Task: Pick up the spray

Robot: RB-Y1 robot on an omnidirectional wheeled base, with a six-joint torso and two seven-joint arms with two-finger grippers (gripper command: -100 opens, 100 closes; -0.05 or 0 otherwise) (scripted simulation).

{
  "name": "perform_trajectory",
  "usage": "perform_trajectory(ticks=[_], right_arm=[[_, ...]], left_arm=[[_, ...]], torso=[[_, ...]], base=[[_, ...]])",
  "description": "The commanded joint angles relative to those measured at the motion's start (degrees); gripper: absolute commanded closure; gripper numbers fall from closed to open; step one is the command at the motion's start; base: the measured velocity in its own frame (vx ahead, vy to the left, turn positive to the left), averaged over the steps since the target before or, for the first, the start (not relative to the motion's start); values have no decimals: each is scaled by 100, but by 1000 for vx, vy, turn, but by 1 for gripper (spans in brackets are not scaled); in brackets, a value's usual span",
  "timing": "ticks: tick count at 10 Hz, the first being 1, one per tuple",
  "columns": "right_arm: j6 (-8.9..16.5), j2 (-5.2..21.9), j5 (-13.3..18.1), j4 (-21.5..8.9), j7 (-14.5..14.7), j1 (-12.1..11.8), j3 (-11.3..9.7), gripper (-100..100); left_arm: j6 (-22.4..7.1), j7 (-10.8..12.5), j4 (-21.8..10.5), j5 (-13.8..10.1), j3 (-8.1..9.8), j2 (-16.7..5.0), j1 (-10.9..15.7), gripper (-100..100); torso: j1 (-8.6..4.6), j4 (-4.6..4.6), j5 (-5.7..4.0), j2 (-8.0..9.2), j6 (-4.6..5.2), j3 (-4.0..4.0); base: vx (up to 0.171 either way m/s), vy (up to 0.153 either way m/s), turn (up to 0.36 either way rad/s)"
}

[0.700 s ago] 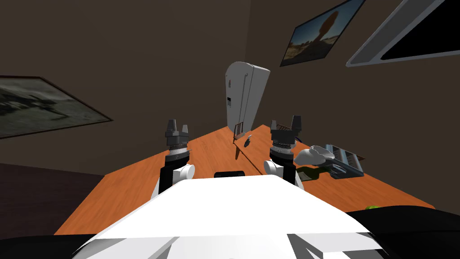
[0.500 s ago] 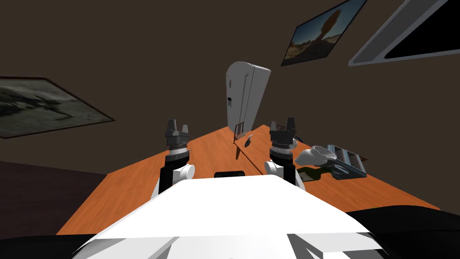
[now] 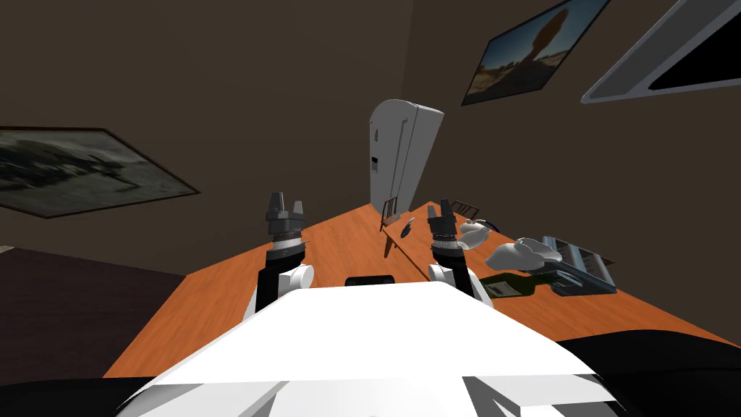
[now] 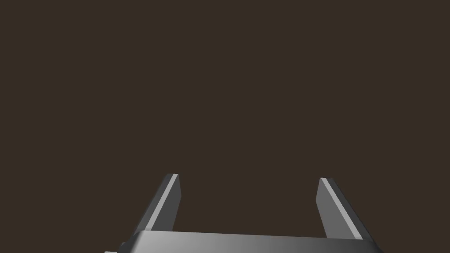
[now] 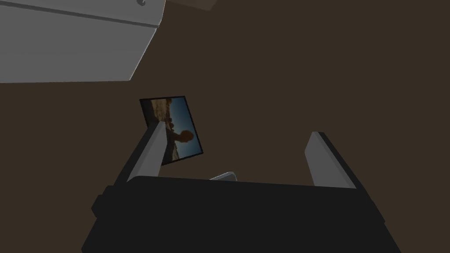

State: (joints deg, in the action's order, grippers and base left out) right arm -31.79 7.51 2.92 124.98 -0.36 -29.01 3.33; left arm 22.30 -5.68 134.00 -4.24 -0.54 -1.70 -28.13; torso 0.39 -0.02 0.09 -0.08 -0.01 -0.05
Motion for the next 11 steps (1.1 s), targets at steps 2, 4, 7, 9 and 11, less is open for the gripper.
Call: perform_trajectory(ticks=[2, 4, 7, 9, 11], right_arm=[[187, 136, 206, -417, 229, -117, 67, -100], [256, 166, 301, -621, 331, -166, 103, -100], [398, 199, 510, -1057, 548, -273, 194, -100], [543, 205, 742, -1461, 776, -387, 318, -100], [614, 202, 865, -1752, 890, -445, 395, -100]], left_arm=[[0, 0, 0, 0, 0, 0, 0, 0], [0, 0, 0, 0, 0, 1, 0, 0], [0, 0, 0, 0, 0, 0, 0, 0], [0, 0, 0, 0, 0, 0, 0, 0], [0, 0, 0, 0, 0, 0, -1, 0]], torso=[[-1, 0, 0, -1, 0, -1], [26, -2, 6, -8, 0, -5], [16, -1, 3, -6, 0, -3], [-3, -2, 0, -8, 1, -5], [6, -3, 3, -14, 1, -9]], base=[[31, 123, 72], [44, 148, 37], [41, 121, 48], [71, 112, 57], [61, 110, 24]])
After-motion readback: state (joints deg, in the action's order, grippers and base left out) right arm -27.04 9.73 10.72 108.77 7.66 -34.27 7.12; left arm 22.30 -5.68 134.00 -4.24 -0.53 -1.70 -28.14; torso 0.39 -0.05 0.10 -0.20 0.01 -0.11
